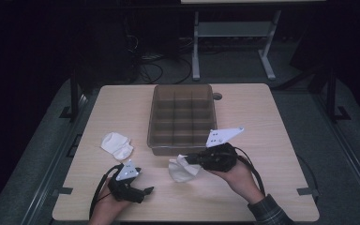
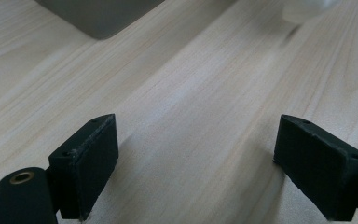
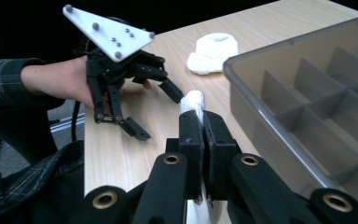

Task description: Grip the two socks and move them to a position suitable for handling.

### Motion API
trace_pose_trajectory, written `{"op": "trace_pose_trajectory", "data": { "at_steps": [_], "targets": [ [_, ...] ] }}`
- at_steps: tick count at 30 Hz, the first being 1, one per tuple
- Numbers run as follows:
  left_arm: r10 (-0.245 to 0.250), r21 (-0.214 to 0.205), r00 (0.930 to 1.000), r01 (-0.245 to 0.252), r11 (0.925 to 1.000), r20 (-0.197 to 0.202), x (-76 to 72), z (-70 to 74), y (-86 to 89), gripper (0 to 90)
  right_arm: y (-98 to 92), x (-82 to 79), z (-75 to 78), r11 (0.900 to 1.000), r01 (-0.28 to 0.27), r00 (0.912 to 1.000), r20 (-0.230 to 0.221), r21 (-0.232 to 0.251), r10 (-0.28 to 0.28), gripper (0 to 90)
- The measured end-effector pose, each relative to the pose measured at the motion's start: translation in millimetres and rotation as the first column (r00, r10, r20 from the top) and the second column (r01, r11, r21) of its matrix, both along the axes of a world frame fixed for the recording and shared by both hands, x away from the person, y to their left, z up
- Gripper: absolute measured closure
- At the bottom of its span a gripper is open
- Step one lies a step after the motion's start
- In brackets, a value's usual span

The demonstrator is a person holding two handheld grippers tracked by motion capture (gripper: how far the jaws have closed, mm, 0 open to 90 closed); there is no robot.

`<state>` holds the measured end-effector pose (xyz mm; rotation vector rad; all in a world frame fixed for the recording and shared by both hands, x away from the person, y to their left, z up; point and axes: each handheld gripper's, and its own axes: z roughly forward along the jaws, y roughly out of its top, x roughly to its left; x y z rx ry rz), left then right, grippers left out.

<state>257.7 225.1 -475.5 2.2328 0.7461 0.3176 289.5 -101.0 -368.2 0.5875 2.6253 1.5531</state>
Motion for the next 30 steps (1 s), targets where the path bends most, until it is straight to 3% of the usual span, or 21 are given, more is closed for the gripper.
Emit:
{"op": "trace_pose_trajectory", "data": {
  "at_steps": [14, 22, 30],
  "targets": [
    [0.0, 0.0, 1.0, 0.0, 1.0, 0.0, 0.0, 0.0, 0.0, 13.1, 24.3, -12.9, -6.2, 0.9974, -0.072, 0.9969, -0.03, 0.006, 0.073, 86.8],
    [0.0, 0.0, 1.0, 0.0, 1.0, 0.001, 0.0, -0.1, -0.1, 13.1, 24.4, -6.5, -19.0, 0.9991, -0.038, 0.998, -0.051, -0.018, 0.037, 86.6],
    [-0.001, 0.001, 1.0, 0.001, 1.0, 0.003, 0.1, 0.0, 0.0, 13.1, 15.1, 9.3, -38.6, 0.9956, 0.056, 0.9972, -0.046, -0.076, -0.059, 86.0]
  ]
}}
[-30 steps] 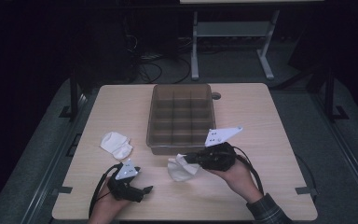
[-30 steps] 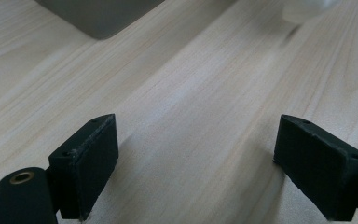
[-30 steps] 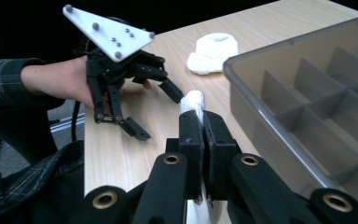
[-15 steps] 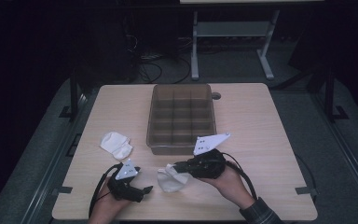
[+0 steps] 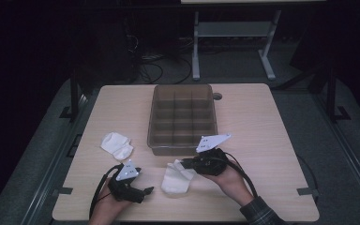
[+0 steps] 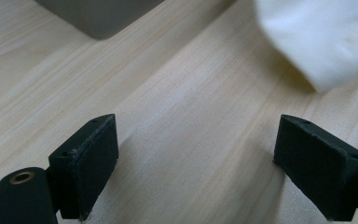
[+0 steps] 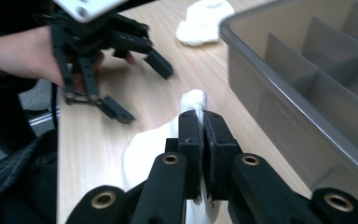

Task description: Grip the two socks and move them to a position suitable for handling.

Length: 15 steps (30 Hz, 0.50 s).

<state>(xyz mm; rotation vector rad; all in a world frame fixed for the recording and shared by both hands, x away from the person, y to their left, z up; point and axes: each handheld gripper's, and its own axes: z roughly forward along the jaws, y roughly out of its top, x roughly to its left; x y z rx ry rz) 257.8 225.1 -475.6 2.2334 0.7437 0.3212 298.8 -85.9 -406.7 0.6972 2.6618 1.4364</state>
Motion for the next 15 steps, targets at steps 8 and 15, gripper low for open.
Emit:
{"op": "trace_pose_trajectory", "data": {
  "at_steps": [8, 15],
  "targets": [
    [0.0, 0.0, 1.0, 0.0, 1.0, 0.0, 0.0, 0.0, 0.0, 13.1, -2.9, 10.3, -16.5, 0.9979, 0.047, 0.9989, -0.004, -0.045, -0.047, 85.4],
    [-0.002, 0.003, 1.0, 0.002, 1.0, 0.0, 0.0, 0.1, 0.1, 13.1, -4.5, 18.0, -30.5, 0.9922, 0.08, 0.9967, -0.006, -0.096, -0.081, 82.9]
  ]
}}
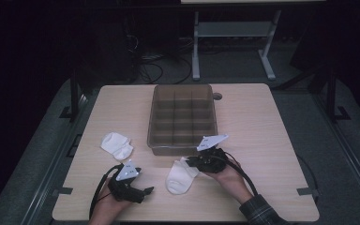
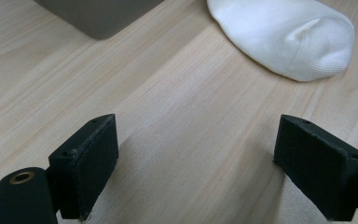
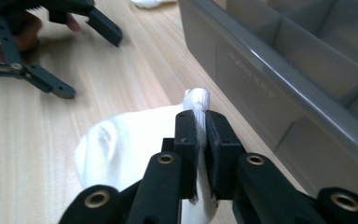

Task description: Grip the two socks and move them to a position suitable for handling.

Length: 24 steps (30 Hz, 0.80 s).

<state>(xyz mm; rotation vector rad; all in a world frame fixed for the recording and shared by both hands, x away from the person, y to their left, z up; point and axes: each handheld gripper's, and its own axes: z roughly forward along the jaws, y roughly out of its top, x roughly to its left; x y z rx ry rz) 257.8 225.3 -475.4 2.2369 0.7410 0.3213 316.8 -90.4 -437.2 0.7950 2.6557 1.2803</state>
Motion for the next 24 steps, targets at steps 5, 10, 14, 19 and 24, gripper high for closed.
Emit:
{"op": "trace_pose_trajectory", "data": {
  "at_steps": [5, 10, 14, 19, 24],
  "targets": [
    [0.0, -0.001, 1.0, 0.0, 1.0, -0.001, -0.1, 0.0, 0.0, 13.1, 1.1, 3.0, -6.0, 0.9996, 0.009, 1.0, 0.001, -0.027, -0.009, 79.7],
    [0.0, -0.002, 1.0, 0.0, 1.0, 0.0, 0.0, 0.1, 0.0, 13.2, 0.4, 5.5, -11.7, 0.9977, 0.033, 0.9994, 0.006, -0.06, -0.033, 71.6],
    [-0.006, -0.015, 1.0, 0.006, 0.9999, -0.003, -0.5, 0.8, 0.3, 14.0, -5.6, 4.0, -8.1, 0.9976, 0.045, 0.9989, 0.016, -0.052, -0.045, 69.0],
    [-0.022, -0.048, 0.9997, 0.023, 0.9986, 0.014, -4.7, 9.0, -4.1, 16.2, -17.4, 1.8, -3.4, 0.9974, 0.061, 0.998, 0.018, -0.039, -0.06, 69.9],
    [-0.065, -0.102, 0.9978, 0.067, 0.9925, 0.014, -10.2, 18.3, -13.4, 30.3, -27.3, 0.3, -2.0, 0.9982, 0.044, 0.999, 0.01, -0.04, -0.044, 82.1]
  ]
}}
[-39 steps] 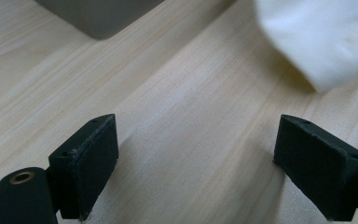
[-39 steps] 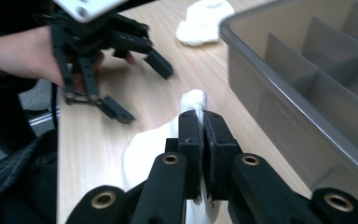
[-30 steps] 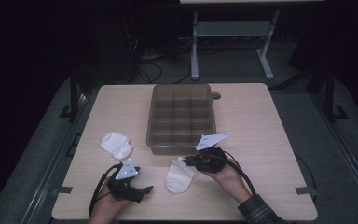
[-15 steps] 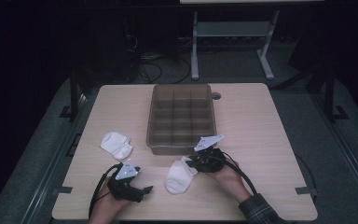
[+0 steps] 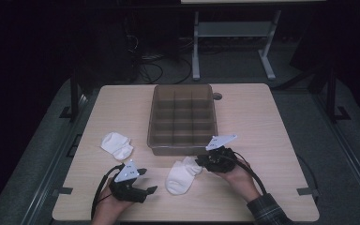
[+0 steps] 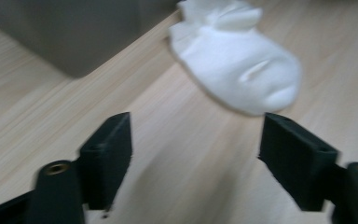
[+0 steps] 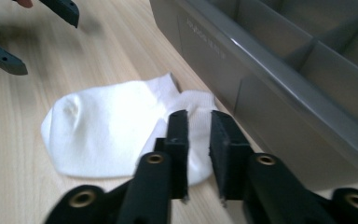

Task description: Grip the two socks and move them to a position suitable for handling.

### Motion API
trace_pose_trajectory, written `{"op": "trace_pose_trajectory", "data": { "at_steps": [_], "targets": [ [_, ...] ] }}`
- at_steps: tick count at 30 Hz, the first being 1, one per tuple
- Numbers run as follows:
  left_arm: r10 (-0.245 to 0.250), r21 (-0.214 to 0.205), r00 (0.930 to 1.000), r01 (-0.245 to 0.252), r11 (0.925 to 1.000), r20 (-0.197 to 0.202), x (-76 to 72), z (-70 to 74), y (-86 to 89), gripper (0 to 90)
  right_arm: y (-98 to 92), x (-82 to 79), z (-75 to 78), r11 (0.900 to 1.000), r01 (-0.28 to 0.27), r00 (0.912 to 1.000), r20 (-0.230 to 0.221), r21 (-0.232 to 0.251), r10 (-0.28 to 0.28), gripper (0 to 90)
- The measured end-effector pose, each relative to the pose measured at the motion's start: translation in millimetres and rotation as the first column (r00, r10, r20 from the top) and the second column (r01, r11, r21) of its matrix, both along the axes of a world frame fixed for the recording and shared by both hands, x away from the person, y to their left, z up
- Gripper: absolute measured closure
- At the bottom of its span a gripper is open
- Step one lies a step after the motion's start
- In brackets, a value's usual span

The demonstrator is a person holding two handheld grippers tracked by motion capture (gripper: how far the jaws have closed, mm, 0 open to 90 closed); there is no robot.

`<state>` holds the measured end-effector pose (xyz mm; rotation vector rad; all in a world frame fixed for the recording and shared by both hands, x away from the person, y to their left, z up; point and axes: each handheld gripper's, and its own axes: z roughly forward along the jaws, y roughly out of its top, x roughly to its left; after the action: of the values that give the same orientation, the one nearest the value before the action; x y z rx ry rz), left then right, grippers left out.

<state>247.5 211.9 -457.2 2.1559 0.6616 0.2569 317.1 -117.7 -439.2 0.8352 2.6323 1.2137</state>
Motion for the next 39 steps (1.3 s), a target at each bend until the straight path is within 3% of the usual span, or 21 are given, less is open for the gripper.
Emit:
{"op": "trace_pose_trajectory", "data": {
  "at_steps": [6, 16, 23, 25, 30, 35, 39],
  "targets": [
    [-0.055, -0.051, 0.9982, 0.054, 0.9973, -0.023, -2.6, 6.5, -13.9, 52.1, -5.9, 3.7, -5.5, 0.9999, -0.013, 0.9991, -0.041, 0.001, 0.013, 87.7],
    [-0.127, -0.079, 0.9884, 0.12, 0.9896, -0.083, 1.8, 8.2, -40.1, 89.8, 0.3, 7.1, -14.6, 0.999, -0.041, 0.9966, -0.072, -0.018, 0.04, 89.5],
    [-0.151, -0.052, 0.9819, 0.146, 0.9879, -0.114, 2.5, 2.1, -55.7, 90.0, 2.3, 9.6, -19.3, 0.9986, -0.041, 0.9955, -0.086, -0.033, 0.038, 89.5],
    [-0.157, -0.027, 0.9797, 0.154, 0.9876, -0.125, 3.4, -2.1, -60.8, 89.9, 2.7, 10.8, -21.4, 0.9979, -0.046, 0.9954, -0.086, -0.045, 0.042, 89.5],
    [-0.15, 0.011, 0.9788, 0.153, 0.9881, -0.139, 6.6, -9.2, -63.6, 89.9, 5.0, 11.1, -25.4, 0.9956, -0.052, 0.9951, -0.088, -0.078, 0.045, 89.5],
    [-0.146, 0.022, 0.9785, 0.151, 0.9883, -0.146, 7.6, -10.7, -63.0, 89.9, 4.7, 10.8, -25.5, 0.9963, -0.05, 0.994, -0.101, -0.071, 0.042, 89.5],
    [-0.136, 0.051, 0.9825, 0.143, 0.9884, -0.127, 7.7, -9.1, -61.0, 89.9, 3.6, 8.5, -25.5, 0.996, -0.052, 0.9942, -0.097, -0.073, 0.045, 89.5]
  ]
}}
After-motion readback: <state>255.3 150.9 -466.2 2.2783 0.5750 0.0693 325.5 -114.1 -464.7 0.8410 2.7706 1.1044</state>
